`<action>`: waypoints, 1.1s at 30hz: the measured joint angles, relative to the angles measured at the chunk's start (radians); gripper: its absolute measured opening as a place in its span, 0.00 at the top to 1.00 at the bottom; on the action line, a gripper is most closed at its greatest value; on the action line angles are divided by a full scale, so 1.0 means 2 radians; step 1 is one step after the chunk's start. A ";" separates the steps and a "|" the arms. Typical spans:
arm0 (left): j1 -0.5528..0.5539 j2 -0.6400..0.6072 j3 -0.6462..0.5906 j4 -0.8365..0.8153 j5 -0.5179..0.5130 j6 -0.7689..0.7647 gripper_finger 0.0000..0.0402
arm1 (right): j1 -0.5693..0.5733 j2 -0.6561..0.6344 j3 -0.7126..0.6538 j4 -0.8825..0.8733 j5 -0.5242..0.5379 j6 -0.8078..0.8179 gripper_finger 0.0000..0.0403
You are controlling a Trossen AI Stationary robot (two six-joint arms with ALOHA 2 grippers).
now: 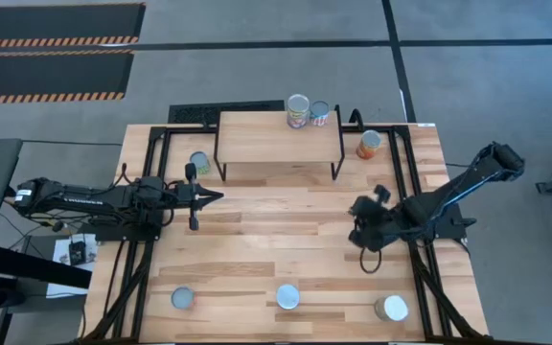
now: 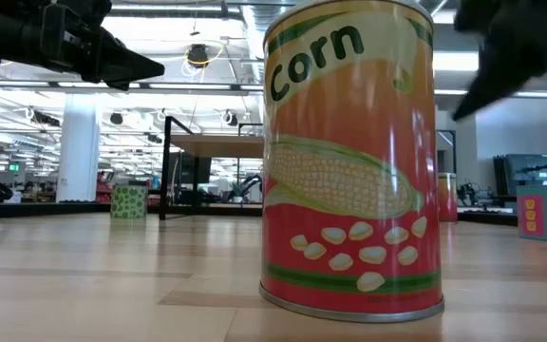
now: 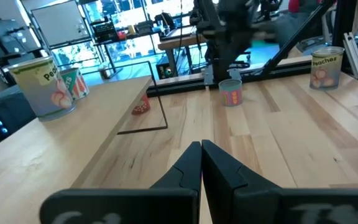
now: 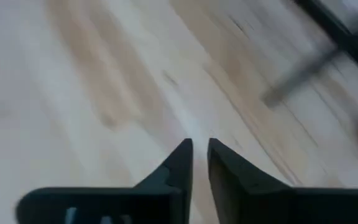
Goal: Pick and place cans onto a shelf
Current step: Put the small canned corn on the shelf
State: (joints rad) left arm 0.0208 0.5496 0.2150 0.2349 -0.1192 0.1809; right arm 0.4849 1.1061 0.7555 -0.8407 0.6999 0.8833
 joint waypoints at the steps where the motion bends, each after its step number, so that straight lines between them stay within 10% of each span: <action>1: 0.000 0.000 0.000 0.000 0.000 0.000 1.00 | -0.006 0.001 0.000 -0.028 -0.006 0.021 0.79; 17: 0.000 0.000 0.000 0.000 0.000 -0.001 1.00 | -0.036 0.076 0.000 -0.109 -0.213 0.076 0.45; 25: 0.000 0.000 0.000 0.000 0.000 -0.001 1.00 | -0.021 0.139 0.000 -0.126 -0.218 0.079 0.59; 33: 0.000 0.000 0.000 0.000 0.000 -0.001 1.00 | -0.022 0.182 0.022 -0.131 -0.226 0.015 0.93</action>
State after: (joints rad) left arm 0.0208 0.5495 0.2153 0.2351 -0.1193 0.1791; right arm 0.4405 1.4695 0.7988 -1.1021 0.2486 0.9128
